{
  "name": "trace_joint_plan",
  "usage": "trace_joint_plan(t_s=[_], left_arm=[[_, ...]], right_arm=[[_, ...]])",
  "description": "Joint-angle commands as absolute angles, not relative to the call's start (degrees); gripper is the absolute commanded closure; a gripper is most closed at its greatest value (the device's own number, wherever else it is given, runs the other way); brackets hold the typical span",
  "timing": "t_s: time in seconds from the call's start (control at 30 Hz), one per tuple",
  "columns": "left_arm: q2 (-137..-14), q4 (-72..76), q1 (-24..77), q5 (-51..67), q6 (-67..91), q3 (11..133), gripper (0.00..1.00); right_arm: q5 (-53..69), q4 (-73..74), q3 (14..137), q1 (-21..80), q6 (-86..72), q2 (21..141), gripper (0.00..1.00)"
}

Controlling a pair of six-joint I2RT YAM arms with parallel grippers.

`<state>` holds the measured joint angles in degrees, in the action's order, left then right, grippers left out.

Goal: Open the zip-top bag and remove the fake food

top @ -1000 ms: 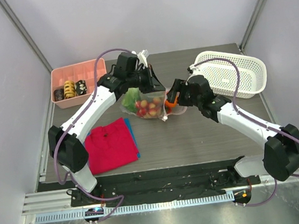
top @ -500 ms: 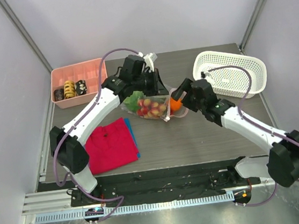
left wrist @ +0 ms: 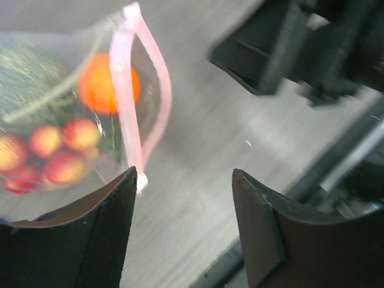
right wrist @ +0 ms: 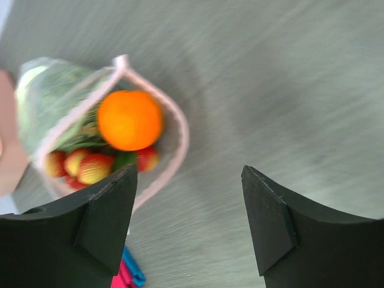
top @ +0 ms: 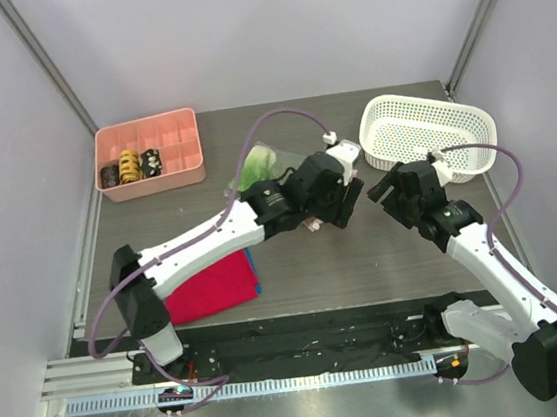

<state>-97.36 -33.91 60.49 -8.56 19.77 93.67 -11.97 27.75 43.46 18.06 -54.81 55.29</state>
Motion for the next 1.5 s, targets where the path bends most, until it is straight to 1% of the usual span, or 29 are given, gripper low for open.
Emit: trace_joint_plan(t_s=[0.0, 0.03, 0.07, 0.1, 0.17, 0.2, 0.23, 0.3, 0.5, 0.57, 0.63, 0.73, 0.77, 0.83, 0.87, 0.9, 0.93, 1.0, 1.07, 1.1, 1.17, 1.2, 1.27, 1.33, 1.43, 1.47], left_arm=[[-105.0, -37.0, 63.4, -27.2, 14.8, 102.0, 0.41], [-106.6, -39.1, 63.8, -29.4, 14.2, 105.0, 0.42], [-110.0, -40.1, 64.2, -34.4, 12.6, 106.6, 0.43], [-111.5, -40.5, 64.9, -36.3, 12.0, 107.9, 0.43], [-115.8, -41.5, 65.0, -38.0, 10.2, 111.2, 0.38], [-117.1, -42.6, 65.1, -39.7, 10.6, 114.3, 0.34], [-118.8, -45.5, 65.1, -41.2, 11.2, 116.0, 0.33], [-121.8, -46.6, 65.1, -42.2, 10.4, 118.7, 0.32], [-126.6, -44.8, 65.1, -48.7, 6.9, 121.4, 0.33], [-128.6, -44.8, 65.1, -52.9, 5.5, 121.9, 0.34], [-129.5, -42.9, 65.1, -54.1, 3.3, 121.1, 0.39], [-130.0, -40.4, 65.1, -53.4, 1.9, 120.6, 0.63], [-130.1, -40.5, 65.0, -53.1, 2.0, 120.9, 0.74], [-130.1, -42.1, 65.0, -51.9, 2.6, 122.2, 0.83], [-129.6, -42.6, 64.7, -50.2, 3.8, 122.4, 0.93], [-129.2, -43.2, 64.7, -49.9, 4.3, 122.7, 0.97], [-128.4, -43.8, 64.6, -48.9, 4.7, 122.7, 0.99], [-126.6, -45.2, 64.1, -43.7, 6.2, 123.4, 1.0], [-125.6, -49.2, 62.9, -39.6, 9.1, 124.9, 1.0], [-125.3, -50.8, 62.5, -35.9, 10.3, 126.5, 1.0], [-124.0, -52.7, 61.4, -32.4, 11.5, 126.6, 1.0], [-122.5, -52.9, 61.1, -30.6, 12.6, 125.4, 1.0], [-120.9, -53.1, 60.4, -28.5, 13.4, 124.2, 1.0], [-119.4, -53.6, 59.9, -26.3, 14.8, 123.4, 1.0], [-118.6, -54.3, 59.3, -24.4, 15.0, 123.3, 1.0], [-118.4, -54.4, 59.0, -23.4, 15.1, 123.4, 1.0]], right_arm=[[-13.4, 39.2, 45.0, 14.6, -52.4, 52.7, 0.25], [-13.8, 41.2, 45.6, 13.9, -51.2, 52.4, 0.23], [-14.1, 41.8, 45.6, 13.8, -50.6, 51.9, 0.22], [-14.2, 42.1, 45.3, 13.5, -50.3, 50.4, 0.21], [-14.2, 42.9, 44.2, 12.8, -50.3, 48.3, 0.21], [-14.4, 43.4, 44.0, 12.7, -50.3, 46.4, 0.21], [-14.8, 44.9, 43.7, 12.5, -50.4, 45.7, 0.21], [-15.1, 46.4, 43.6, 11.7, -50.4, 44.2, 0.19], [-12.6, 47.5, 42.0, 10.7, -50.4, 42.2, 0.19], [-12.4, 47.5, 42.2, 10.7, -50.1, 41.8, 0.19], [-10.3, 46.9, 42.3, 10.7, -49.7, 41.9, 0.19], [-4.5, 43.9, 41.4, 10.6, -48.4, 43.8, 0.19], [-3.8, 43.5, 41.4, 10.7, -48.3, 44.6, 0.18], [-1.4, 40.7, 41.1, 10.6, -46.4, 45.4, 0.15], [-1.0, 40.1, 41.5, 10.7, -45.7, 46.9, 0.14], [-0.8, 39.6, 42.5, 10.6, -45.3, 47.6, 0.14], [1.6, 37.9, 42.8, 10.7, -44.7, 48.2, 0.15], [4.8, 35.4, 43.5, 10.6, -44.6, 49.4, 0.16], [6.7, 32.0, 43.7, 10.6, -47.2, 49.7, 0.21], [7.5, 30.5, 43.6, 10.7, -48.1, 49.9, 0.27], [9.0, 25.9, 43.3, 10.7, -51.3, 50.4, 0.35], [10.6, 24.3, 42.8, 10.8, -54.1, 51.1, 0.43], [12.2, 19.3, 41.9, 11.2, -56.9, 53.4, 0.48], [12.2, 16.5, 41.3, 12.1, -59.3, 56.3, 0.5], [9.7, 12.8, 41.4, 16.1, -60.1, 58.6, 0.51], [8.7, 11.9, 41.6, 17.3, -60.4, 60.2, 0.49]])
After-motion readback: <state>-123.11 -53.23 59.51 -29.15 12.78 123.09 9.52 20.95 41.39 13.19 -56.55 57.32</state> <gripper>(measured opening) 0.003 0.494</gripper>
